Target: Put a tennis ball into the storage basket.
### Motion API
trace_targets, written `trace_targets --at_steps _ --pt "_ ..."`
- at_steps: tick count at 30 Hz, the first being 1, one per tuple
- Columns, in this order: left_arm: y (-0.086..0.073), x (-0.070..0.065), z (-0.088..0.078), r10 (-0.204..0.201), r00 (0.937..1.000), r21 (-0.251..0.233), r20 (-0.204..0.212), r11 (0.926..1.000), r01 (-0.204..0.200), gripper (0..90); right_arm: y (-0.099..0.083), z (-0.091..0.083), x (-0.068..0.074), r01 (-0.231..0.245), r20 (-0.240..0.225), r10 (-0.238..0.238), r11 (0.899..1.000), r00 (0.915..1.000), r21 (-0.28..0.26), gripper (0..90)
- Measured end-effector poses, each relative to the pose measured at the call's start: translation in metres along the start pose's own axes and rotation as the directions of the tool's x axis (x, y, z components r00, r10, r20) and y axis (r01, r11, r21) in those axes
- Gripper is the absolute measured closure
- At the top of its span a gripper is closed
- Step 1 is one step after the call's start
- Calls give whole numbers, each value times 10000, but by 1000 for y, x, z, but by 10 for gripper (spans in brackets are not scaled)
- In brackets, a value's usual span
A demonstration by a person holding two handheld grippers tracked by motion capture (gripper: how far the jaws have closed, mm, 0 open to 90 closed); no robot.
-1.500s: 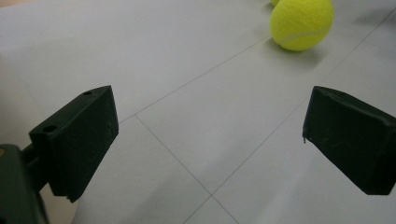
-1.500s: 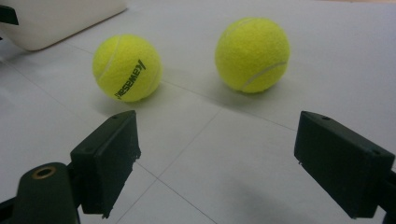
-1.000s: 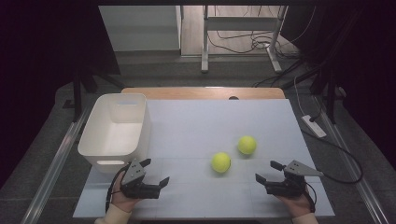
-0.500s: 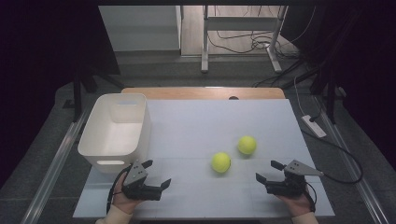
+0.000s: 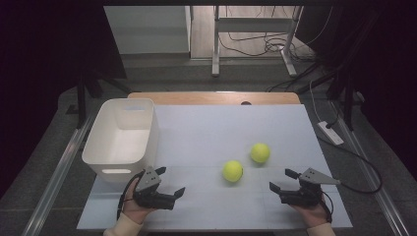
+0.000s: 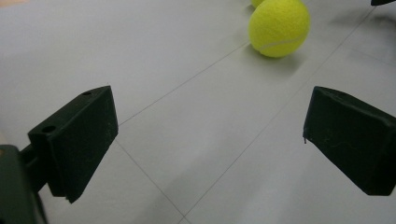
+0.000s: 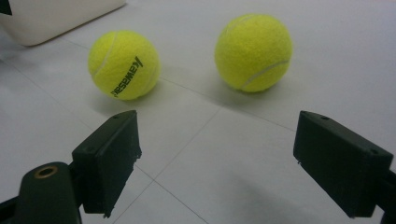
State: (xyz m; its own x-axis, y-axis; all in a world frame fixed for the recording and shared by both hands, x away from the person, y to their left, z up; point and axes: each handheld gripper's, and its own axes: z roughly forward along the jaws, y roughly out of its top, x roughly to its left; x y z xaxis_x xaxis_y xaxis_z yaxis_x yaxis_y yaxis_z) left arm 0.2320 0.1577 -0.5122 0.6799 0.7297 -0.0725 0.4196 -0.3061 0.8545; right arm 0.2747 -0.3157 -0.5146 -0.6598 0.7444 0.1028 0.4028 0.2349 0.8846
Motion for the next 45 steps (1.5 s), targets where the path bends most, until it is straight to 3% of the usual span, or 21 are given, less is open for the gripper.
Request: trace_targets --at_steps 13,45 --pt "14 -5 9 90 9995 188 311 9998 -95 29 0 1 -1 -2 51 2 10000 10000 69 148" --pt "49 -7 25 224 9982 319 565 9992 -243 19 -1 1 -2 14 104 -15 9999 9999 121 152"
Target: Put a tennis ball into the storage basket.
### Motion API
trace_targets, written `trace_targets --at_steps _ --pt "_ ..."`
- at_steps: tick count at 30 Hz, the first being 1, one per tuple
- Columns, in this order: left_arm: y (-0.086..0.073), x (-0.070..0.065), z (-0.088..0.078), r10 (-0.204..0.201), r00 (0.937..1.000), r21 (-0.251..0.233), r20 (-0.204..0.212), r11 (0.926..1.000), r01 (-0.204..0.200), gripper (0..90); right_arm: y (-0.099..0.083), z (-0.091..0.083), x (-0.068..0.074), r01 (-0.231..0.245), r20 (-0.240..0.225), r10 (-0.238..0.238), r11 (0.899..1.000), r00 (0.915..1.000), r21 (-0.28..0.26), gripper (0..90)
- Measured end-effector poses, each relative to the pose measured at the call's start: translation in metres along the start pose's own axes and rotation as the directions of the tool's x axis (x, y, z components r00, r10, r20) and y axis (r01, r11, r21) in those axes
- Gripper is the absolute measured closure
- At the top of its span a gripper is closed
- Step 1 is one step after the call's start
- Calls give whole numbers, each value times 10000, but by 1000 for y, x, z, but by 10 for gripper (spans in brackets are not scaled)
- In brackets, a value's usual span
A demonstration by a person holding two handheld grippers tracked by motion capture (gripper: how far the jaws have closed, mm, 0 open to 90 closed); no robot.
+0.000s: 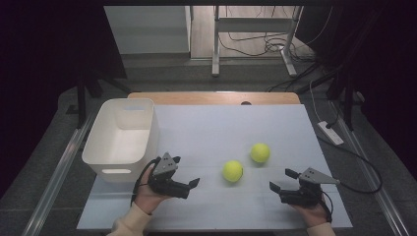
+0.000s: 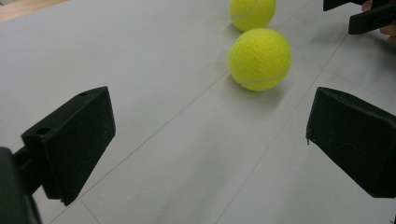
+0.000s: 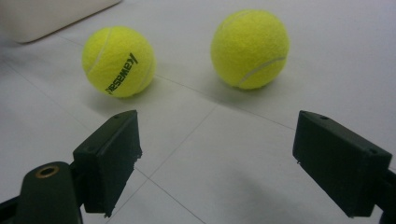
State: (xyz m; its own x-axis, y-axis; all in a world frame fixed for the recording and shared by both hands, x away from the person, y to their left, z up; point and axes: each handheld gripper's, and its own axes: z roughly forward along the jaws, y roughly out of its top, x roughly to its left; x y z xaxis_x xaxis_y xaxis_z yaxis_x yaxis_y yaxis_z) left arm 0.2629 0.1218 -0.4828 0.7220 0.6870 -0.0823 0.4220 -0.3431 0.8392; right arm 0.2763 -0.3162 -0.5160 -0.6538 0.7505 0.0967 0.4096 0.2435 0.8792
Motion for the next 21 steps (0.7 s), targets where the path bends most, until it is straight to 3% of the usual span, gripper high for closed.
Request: trace_targets --at_steps 21 --pt "22 -6 15 334 9988 -5 355 9994 -334 20 -1 0 -1 -2 19 2 10000 10000 52 152"
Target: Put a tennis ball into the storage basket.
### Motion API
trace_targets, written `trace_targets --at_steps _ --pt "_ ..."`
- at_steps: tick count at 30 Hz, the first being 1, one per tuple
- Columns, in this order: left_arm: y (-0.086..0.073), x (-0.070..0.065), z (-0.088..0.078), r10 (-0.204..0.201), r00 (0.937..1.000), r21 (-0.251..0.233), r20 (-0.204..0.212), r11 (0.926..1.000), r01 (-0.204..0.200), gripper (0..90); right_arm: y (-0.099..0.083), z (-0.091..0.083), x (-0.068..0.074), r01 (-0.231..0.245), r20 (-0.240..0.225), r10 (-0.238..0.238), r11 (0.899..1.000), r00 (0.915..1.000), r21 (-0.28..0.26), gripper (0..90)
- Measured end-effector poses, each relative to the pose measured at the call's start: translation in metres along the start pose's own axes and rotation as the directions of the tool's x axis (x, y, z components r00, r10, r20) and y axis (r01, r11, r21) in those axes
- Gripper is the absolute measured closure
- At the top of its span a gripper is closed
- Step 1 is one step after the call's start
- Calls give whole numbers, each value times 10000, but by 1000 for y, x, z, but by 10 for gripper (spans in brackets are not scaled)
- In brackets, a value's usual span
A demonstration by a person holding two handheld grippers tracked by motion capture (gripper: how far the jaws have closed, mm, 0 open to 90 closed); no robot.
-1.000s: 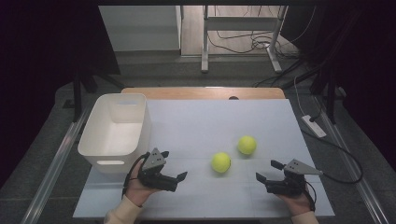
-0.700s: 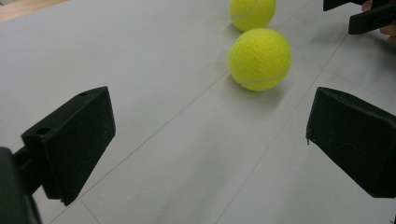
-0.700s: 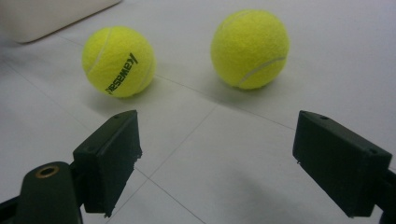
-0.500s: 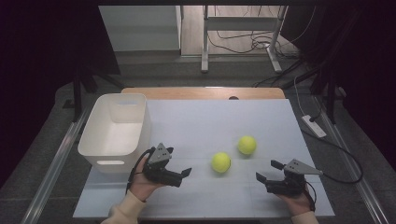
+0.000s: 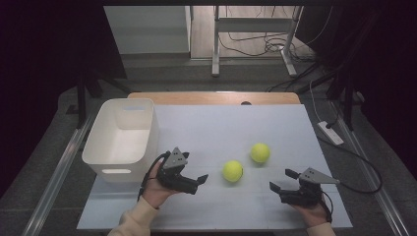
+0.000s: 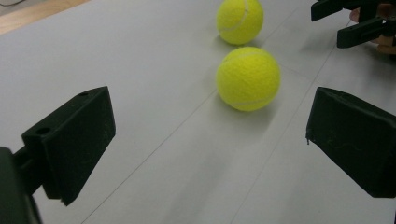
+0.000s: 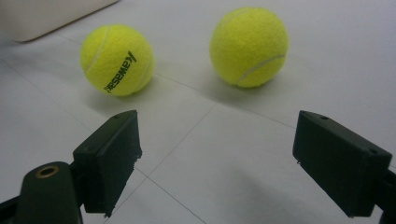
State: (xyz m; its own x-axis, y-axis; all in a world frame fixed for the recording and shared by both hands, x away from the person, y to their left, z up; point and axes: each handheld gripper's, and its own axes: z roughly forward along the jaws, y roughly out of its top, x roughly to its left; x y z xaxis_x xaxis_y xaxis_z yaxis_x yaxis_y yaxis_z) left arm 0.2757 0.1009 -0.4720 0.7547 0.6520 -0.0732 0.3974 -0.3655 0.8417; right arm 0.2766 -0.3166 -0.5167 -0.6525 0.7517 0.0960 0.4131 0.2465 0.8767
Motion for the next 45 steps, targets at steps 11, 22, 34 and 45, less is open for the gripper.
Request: trace_targets --at_steps 11,22,34,45 --pt "8 -4 8 247 9995 -7 220 9997 -247 25 0 0 0 15 -19 -15 10000 10000 33 152" --pt "16 -7 19 458 9976 202 522 9987 -469 27 -1 1 0 39 -12 -39 9999 10000 94 152" --pt "22 -11 37 626 9937 467 930 9966 -672 28 -1 2 0 42 -4 -42 10000 10000 91 152" --pt "29 -16 49 744 9902 663 1184 9944 -826 27 -1 1 -1 -16 7 16 10000 10000 69 152"
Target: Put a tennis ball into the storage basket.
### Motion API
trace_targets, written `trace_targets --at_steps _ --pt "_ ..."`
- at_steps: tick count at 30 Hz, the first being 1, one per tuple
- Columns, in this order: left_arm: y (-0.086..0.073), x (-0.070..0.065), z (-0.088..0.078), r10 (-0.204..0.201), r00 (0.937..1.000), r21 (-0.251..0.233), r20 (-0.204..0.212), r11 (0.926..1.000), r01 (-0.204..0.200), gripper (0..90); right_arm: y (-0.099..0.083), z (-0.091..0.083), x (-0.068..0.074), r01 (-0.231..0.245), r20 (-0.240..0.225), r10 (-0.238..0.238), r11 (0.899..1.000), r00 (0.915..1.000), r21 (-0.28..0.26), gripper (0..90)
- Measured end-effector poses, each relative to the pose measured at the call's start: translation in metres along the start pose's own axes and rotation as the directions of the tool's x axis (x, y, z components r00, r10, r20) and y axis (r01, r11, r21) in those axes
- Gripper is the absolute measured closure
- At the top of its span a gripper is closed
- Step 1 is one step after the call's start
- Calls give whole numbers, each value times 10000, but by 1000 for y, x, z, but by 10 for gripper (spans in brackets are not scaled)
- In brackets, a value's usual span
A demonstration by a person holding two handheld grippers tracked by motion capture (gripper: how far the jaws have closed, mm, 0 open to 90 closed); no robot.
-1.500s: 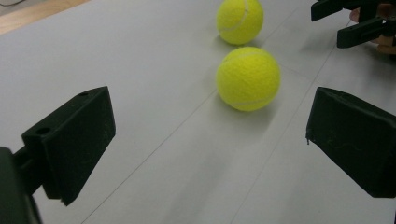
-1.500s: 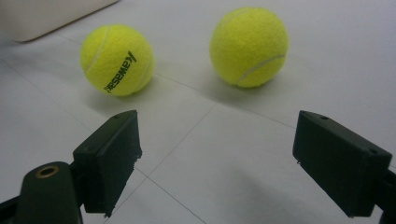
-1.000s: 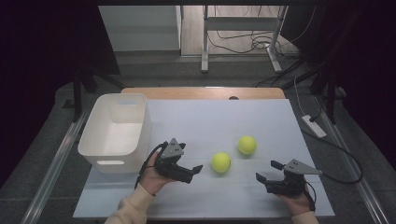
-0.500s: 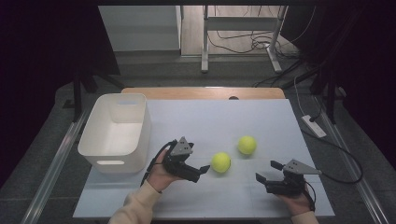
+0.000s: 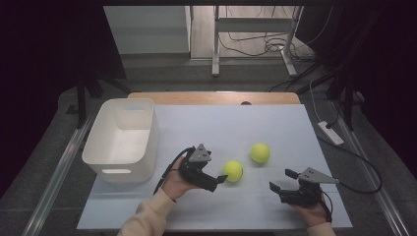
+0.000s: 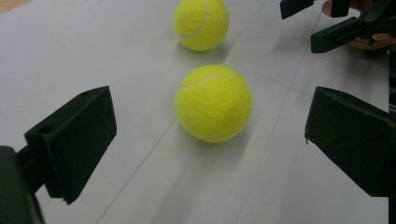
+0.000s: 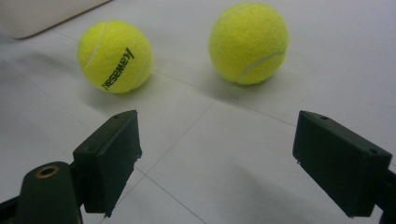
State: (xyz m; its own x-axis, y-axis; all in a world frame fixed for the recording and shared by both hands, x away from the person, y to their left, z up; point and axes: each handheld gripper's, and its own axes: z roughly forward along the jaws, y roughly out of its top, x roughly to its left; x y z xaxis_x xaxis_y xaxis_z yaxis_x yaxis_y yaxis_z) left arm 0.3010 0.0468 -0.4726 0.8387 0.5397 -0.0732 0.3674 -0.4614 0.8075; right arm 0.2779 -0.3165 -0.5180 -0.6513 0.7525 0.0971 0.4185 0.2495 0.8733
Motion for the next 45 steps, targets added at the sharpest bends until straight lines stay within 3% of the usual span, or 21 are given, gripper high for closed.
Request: trace_targets --at_steps 18,45 --pt "14 -2 34 76 9986 799 524 9967 -117 19 0 1 0 10 -52 -11 10000 10000 -26 152" --pt "13 2 72 -186 9983 1718 559 9851 87 15 0 1 -1 -22 -12 22 10000 10000 34 152"
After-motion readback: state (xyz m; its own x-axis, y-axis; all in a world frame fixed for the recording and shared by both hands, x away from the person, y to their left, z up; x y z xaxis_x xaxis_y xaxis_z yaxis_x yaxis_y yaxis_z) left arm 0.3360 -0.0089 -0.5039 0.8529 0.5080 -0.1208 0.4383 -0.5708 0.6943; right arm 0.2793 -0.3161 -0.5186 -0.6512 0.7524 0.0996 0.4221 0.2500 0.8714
